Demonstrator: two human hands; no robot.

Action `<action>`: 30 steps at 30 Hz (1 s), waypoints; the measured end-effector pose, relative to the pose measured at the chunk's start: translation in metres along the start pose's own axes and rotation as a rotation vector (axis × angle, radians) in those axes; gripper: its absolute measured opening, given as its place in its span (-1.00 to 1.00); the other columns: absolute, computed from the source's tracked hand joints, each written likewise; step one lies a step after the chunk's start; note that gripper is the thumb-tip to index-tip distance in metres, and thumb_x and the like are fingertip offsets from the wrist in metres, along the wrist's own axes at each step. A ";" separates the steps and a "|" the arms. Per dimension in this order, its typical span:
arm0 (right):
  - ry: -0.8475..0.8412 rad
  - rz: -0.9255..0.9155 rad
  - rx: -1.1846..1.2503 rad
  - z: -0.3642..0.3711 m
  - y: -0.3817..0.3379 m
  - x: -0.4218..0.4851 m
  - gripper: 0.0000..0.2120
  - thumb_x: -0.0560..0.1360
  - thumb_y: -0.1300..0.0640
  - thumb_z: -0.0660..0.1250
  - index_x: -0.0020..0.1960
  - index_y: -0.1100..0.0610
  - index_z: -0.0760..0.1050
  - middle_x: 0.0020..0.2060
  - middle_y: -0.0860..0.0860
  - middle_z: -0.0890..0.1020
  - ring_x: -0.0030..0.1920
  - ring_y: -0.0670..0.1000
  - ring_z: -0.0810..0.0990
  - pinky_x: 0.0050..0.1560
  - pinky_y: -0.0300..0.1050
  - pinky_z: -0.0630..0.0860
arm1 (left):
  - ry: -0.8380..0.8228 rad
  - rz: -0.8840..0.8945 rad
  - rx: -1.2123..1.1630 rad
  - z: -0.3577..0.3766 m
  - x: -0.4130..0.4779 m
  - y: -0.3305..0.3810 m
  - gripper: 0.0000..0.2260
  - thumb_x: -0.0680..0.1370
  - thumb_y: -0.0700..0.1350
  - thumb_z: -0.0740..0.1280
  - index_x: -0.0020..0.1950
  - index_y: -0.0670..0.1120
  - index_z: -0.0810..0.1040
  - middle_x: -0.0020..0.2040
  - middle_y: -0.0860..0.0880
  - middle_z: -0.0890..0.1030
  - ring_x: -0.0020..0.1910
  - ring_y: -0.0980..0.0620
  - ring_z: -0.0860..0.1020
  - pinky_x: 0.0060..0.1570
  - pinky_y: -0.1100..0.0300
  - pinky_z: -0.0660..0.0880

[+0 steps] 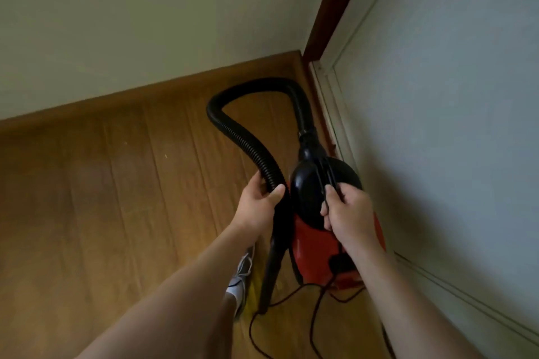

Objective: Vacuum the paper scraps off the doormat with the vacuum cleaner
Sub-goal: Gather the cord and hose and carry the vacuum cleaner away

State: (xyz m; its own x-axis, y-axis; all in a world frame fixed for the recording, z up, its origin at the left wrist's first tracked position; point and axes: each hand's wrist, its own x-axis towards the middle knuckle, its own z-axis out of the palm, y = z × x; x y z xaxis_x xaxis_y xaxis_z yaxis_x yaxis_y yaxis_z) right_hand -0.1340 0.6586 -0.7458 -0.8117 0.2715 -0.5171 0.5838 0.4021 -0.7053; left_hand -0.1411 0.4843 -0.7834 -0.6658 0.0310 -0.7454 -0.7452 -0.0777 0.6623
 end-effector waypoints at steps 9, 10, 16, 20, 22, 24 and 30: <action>-0.004 0.034 -0.019 0.053 0.036 0.075 -0.58 0.66 0.10 0.19 -0.34 0.23 0.46 -0.59 0.03 0.50 -0.59 0.02 0.47 -0.44 -0.12 0.41 | 0.004 -0.019 0.037 -0.016 0.096 -0.022 -0.71 0.64 -0.11 0.37 0.36 -0.07 0.48 0.04 0.01 0.66 0.07 -0.08 0.66 0.02 0.03 0.64; -0.007 0.037 -0.018 0.058 0.037 0.082 -0.59 0.66 0.10 0.20 -0.33 0.22 0.46 -0.58 0.02 0.51 -0.59 0.01 0.48 -0.44 -0.13 0.41 | 0.003 -0.017 0.042 -0.018 0.102 -0.021 -0.71 0.64 -0.12 0.36 0.36 -0.08 0.48 0.06 -0.01 0.65 0.08 -0.08 0.66 -0.01 0.06 0.64; -0.032 0.014 -0.029 0.086 0.041 0.122 -0.62 0.66 0.10 0.20 -0.30 0.20 0.47 -0.51 0.06 0.55 -0.56 0.04 0.51 -0.43 -0.10 0.44 | 0.000 0.009 0.083 -0.034 0.140 -0.016 -0.74 0.65 -0.13 0.33 0.35 -0.06 0.48 0.12 -0.07 0.66 0.12 -0.08 0.66 0.02 0.09 0.65; -0.048 0.023 -0.020 0.099 0.044 0.143 -0.64 0.66 0.09 0.19 -0.26 0.20 0.48 -0.46 0.07 0.57 -0.54 0.03 0.51 -0.42 -0.10 0.43 | 0.000 0.013 0.100 -0.041 0.164 -0.017 -0.74 0.65 -0.10 0.34 0.34 -0.01 0.48 0.17 -0.07 0.65 0.17 -0.07 0.65 0.20 -0.10 0.62; -0.049 0.033 -0.029 0.104 0.048 0.151 -0.64 0.66 0.09 0.19 -0.27 0.19 0.48 -0.46 0.05 0.56 -0.54 0.02 0.50 -0.42 -0.10 0.42 | 0.002 0.010 0.117 -0.042 0.173 -0.018 -0.72 0.65 -0.09 0.34 0.36 0.00 0.47 0.17 -0.04 0.65 0.18 -0.05 0.65 0.20 -0.11 0.61; -0.040 0.049 -0.023 0.106 0.052 0.156 -0.65 0.66 0.10 0.18 -0.26 0.20 0.48 -0.46 0.06 0.55 -0.54 0.02 0.49 -0.42 -0.11 0.41 | 0.000 0.008 0.137 -0.040 0.180 -0.019 -0.69 0.65 -0.07 0.35 0.38 0.00 0.45 0.17 -0.01 0.64 0.18 -0.03 0.64 0.21 -0.10 0.61; -0.040 0.048 -0.008 0.098 0.065 0.156 -0.69 0.66 0.12 0.17 -0.20 0.19 0.50 -0.43 0.09 0.57 -0.53 0.02 0.49 -0.44 -0.10 0.44 | -0.006 -0.008 0.125 -0.034 0.187 -0.026 -0.63 0.65 -0.08 0.34 0.46 0.00 0.40 0.17 0.05 0.62 0.16 0.05 0.64 0.18 0.00 0.63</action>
State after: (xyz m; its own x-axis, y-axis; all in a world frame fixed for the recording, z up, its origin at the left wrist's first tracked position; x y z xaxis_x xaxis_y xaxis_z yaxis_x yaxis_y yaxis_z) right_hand -0.2211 0.6414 -0.9193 -0.7814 0.2552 -0.5695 0.6218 0.3964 -0.6755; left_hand -0.2448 0.4588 -0.9431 -0.6600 0.0375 -0.7504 -0.7489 0.0478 0.6610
